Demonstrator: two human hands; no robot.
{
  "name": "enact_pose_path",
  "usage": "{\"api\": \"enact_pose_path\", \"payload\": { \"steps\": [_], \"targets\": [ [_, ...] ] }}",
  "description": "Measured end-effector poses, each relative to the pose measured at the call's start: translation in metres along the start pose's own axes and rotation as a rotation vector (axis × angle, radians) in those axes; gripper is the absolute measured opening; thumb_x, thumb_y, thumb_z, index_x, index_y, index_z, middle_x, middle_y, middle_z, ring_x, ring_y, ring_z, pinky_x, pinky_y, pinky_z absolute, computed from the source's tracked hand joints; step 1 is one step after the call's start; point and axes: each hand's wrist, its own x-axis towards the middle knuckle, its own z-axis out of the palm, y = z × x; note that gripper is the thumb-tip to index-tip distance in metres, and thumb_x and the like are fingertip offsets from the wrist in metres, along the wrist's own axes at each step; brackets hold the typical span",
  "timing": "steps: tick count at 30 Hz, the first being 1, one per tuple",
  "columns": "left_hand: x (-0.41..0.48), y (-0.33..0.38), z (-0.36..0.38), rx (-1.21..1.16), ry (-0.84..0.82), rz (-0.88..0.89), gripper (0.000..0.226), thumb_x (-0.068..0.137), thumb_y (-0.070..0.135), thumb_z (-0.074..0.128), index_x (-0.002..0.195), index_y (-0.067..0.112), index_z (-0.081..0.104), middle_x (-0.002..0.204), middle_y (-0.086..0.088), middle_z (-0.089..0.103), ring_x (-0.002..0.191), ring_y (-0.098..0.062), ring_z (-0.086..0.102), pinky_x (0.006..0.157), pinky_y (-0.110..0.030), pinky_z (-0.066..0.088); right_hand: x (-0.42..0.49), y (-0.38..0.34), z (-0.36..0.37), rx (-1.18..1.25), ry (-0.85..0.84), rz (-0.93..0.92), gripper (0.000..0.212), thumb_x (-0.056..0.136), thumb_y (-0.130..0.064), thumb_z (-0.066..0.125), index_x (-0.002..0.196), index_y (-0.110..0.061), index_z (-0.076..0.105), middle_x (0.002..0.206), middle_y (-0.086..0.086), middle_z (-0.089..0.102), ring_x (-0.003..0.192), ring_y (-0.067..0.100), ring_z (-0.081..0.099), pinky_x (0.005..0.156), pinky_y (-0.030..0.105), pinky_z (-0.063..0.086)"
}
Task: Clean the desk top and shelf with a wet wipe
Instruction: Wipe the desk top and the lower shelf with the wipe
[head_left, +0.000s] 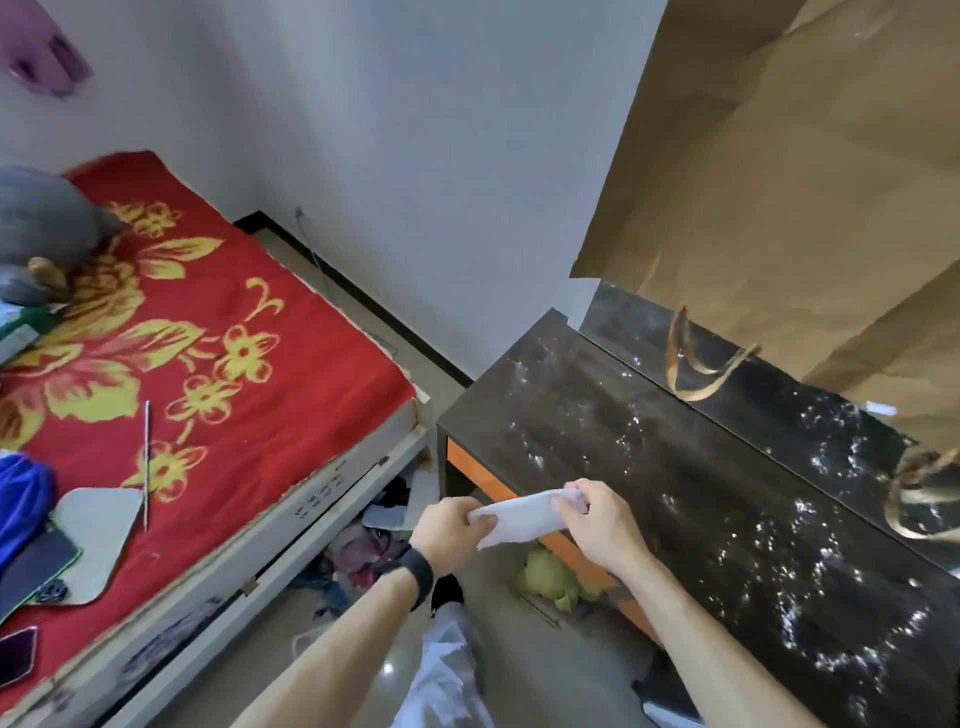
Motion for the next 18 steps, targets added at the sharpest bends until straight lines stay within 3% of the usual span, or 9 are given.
{"api": "enact_pose_path", "payload": {
  "steps": [2, 4, 8, 11, 15, 18],
  "targets": [
    [0.029, -0.003, -0.009, -0.154, 0.055, -0.075, 0.023, 0.093, 0.037, 0.058, 0.108, 0.021, 0.067, 0.095, 0.006, 0.064, 0.093, -0.015, 0.06, 0.076, -0.027, 0.046, 0.043, -0.02, -0.001, -0.033, -0.009, 0.005, 0.015, 0.092, -0.029, 0.06, 0.085, -0.016, 0.057, 0.083, 0.0, 0.061, 0.08, 0.021, 0.054, 0.057, 0.016, 0.039],
    [0.052, -0.005, -0.016, -0.311, 0.119, -0.174, 0.021, 0.093, 0.038, 0.058, 0.108, 0.024, 0.064, 0.093, 0.01, 0.062, 0.094, -0.016, 0.061, 0.075, -0.029, 0.047, 0.086, -0.044, -0.001, -0.053, -0.026, -0.022, 0.013, 0.094, -0.03, 0.059, 0.09, -0.018, 0.056, 0.081, -0.001, 0.059, 0.079, 0.02, 0.054, 0.057, 0.018, 0.039],
    [0.11, -0.01, -0.024, -0.459, 0.193, -0.316, 0.024, 0.097, 0.04, 0.051, 0.101, 0.02, 0.063, 0.097, 0.003, 0.068, 0.092, -0.017, 0.062, 0.083, -0.034, 0.051, 0.179, -0.097, 0.013, -0.076, -0.098, -0.097, 0.02, 0.097, -0.032, 0.057, 0.116, -0.025, 0.058, 0.106, -0.002, 0.064, 0.097, 0.016, 0.06, 0.081, 0.029, 0.052],
    [0.143, -0.017, -0.025, -0.261, 0.101, -0.347, 0.036, 0.098, 0.041, 0.047, 0.12, 0.017, 0.061, 0.118, -0.004, 0.065, 0.107, -0.02, 0.058, 0.093, -0.033, 0.047, 0.226, -0.113, 0.035, -0.17, -0.121, -0.158, 0.034, 0.097, -0.032, 0.054, 0.13, -0.024, 0.052, 0.125, 0.002, 0.062, 0.114, 0.023, 0.059, 0.094, 0.036, 0.053],
    [0.157, -0.03, -0.032, 0.014, 0.208, -0.24, 0.066, 0.097, 0.033, 0.047, 0.154, 0.017, 0.02, 0.16, -0.002, 0.021, 0.146, -0.023, 0.024, 0.116, -0.037, 0.028, 0.228, -0.095, 0.082, -0.451, -0.038, -0.242, 0.052, 0.104, -0.034, 0.04, 0.151, -0.013, 0.032, 0.161, 0.007, 0.031, 0.149, 0.024, 0.025, 0.119, 0.038, 0.029],
    [0.173, -0.05, -0.042, 0.314, 0.132, -0.036, 0.069, 0.102, 0.036, 0.033, 0.155, 0.025, -0.01, 0.16, 0.009, -0.017, 0.151, -0.012, -0.008, 0.123, -0.042, 0.009, 0.215, -0.084, 0.122, -0.549, -0.077, -0.346, 0.06, 0.104, -0.037, 0.025, 0.155, -0.005, 0.023, 0.163, 0.012, 0.021, 0.152, 0.025, 0.016, 0.12, 0.048, 0.027]
  ]
}}
